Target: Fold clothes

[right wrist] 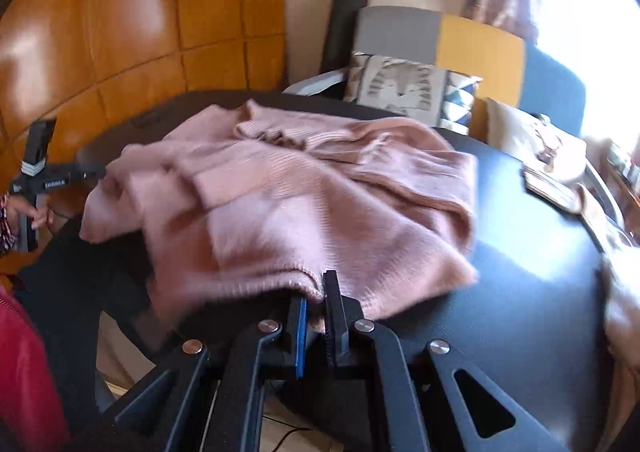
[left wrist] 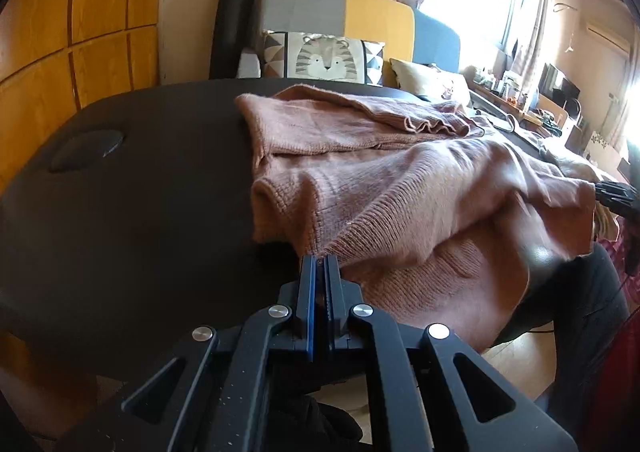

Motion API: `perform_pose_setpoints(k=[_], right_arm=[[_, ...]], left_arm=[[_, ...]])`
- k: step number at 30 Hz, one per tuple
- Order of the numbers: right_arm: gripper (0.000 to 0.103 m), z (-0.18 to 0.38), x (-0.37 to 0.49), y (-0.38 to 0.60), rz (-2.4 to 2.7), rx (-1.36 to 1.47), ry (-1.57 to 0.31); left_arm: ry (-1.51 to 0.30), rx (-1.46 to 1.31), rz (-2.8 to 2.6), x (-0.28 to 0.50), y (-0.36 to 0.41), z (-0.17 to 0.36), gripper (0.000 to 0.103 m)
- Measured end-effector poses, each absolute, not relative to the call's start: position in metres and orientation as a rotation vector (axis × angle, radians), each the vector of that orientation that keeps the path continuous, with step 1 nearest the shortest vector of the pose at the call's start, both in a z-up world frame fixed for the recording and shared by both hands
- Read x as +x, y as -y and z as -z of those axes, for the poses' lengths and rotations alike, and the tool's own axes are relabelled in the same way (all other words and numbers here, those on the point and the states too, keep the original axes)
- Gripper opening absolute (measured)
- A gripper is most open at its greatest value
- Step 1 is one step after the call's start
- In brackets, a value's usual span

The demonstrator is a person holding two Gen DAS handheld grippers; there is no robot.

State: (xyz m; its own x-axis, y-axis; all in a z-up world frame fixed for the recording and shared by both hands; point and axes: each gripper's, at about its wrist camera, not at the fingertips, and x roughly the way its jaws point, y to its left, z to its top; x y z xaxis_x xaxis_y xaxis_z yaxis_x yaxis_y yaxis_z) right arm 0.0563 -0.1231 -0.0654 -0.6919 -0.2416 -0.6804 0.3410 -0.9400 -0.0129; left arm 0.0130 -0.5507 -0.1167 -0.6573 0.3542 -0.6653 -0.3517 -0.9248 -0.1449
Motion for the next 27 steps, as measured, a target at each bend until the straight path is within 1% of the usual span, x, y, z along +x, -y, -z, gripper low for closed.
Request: perform_pose_setpoints(k=[3, 6, 8, 13, 16, 19, 21, 25, 27], right_arm=[[0.006, 0.069, 0.060, 0.104, 2.668, 1.079, -0.192], [0.006, 0.082, 0.058, 0.088, 2.688, 1.154, -0.118], [0.006, 0.091, 0.057, 0.086, 2.681, 1.179, -0.095], [0.006, 0.098, 0.056, 0.093, 2.665, 1.180, -0.154], [0.006, 0.099, 0.054, 0.091, 2.662, 1.182, -0.143], [0.006, 0.100, 0.052, 0.090, 2.659, 1.190, -0.117], [0.006, 0.101, 0.050, 0.091, 2.660, 1.197, -0.113], [0.006, 0.103, 0.048, 0.090, 2.665, 1.211, -0.093], [0.006, 0.103, 0.048, 0.089, 2.671, 1.220, -0.081]], left_arm=[[-0.008, -1.078, -2.521, 0.013, 0.551, 0.123, 0.004], [-0.041, -1.107, -2.484, 0.019, 0.551, 0.126, 0.007], [-0.092, -1.122, -2.470, 0.025, 0.550, 0.126, 0.016], [-0.285, -1.175, -2.453, 0.043, 0.557, 0.130, 0.017], [-0.493, -1.124, -2.499, 0.052, 0.553, 0.133, 0.017], [-0.806, -0.981, -2.501, 0.059, 0.535, 0.141, 0.017], [-0.971, -0.904, -2.478, 0.059, 0.525, 0.147, 0.017], [-0.897, -0.877, -2.447, 0.049, 0.514, 0.140, 0.017], [-0.763, -0.878, -2.439, 0.048, 0.517, 0.130, 0.017]])
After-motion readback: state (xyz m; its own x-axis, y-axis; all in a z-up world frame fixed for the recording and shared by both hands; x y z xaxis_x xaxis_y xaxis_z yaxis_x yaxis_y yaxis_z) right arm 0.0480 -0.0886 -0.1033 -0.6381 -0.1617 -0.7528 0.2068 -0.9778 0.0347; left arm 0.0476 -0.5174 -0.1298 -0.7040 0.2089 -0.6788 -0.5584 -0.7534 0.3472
